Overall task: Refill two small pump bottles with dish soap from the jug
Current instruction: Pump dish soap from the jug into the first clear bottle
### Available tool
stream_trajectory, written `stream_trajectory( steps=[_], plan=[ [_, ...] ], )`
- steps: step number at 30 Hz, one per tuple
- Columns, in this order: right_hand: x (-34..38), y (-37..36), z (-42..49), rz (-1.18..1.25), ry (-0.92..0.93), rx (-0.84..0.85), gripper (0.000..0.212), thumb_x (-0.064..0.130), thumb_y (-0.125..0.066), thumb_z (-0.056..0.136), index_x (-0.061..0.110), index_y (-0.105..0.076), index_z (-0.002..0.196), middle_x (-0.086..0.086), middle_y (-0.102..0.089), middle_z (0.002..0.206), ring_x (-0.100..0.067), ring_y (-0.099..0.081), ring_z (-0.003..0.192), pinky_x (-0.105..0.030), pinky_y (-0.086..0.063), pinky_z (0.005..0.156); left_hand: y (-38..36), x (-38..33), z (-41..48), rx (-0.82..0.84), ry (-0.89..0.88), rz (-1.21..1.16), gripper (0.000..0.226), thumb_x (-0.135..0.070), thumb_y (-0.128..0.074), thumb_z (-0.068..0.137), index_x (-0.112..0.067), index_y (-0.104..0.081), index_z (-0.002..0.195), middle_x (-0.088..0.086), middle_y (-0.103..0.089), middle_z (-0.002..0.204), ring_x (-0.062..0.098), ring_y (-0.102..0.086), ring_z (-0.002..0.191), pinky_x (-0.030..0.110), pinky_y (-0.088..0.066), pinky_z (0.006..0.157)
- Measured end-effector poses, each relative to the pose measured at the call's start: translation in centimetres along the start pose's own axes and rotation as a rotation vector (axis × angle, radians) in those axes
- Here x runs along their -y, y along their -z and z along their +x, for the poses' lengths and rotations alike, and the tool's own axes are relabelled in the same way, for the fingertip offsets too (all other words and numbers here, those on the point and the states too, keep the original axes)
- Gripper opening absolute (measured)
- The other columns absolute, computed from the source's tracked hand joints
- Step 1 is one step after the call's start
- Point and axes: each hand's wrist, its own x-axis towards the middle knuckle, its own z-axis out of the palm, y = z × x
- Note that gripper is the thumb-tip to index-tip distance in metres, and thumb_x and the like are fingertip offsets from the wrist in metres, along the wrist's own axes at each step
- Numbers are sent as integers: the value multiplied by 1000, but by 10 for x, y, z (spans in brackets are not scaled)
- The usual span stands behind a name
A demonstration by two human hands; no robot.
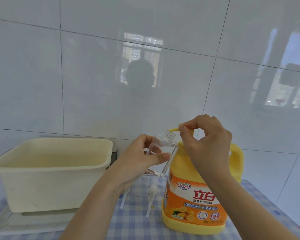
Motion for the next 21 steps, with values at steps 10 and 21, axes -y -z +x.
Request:
stream_trajectory(
  steps=[10,21],
  plan=[
    [-1,-1,-4,-32,63,10,15,17,-67,77,11,-65,64,3,-62,65,-17,-54,68,-11,-34,67,-1,4,3,-8,4,-19,41,-29,-79,77,-25,-56,110,-5,-65,101,19,-63,102,49,-53,95],
    [-4,-6,-14,-60,105,-3,15,11,-67,76,9,-61,62,1,-58,62,-20,-52,66,-26,-41,56,2,10,5,19,52,-34,43,-25,-81,75,-24,-57,110,-1,-64,106,20,-63,103,51,-55,90]
  ],
)
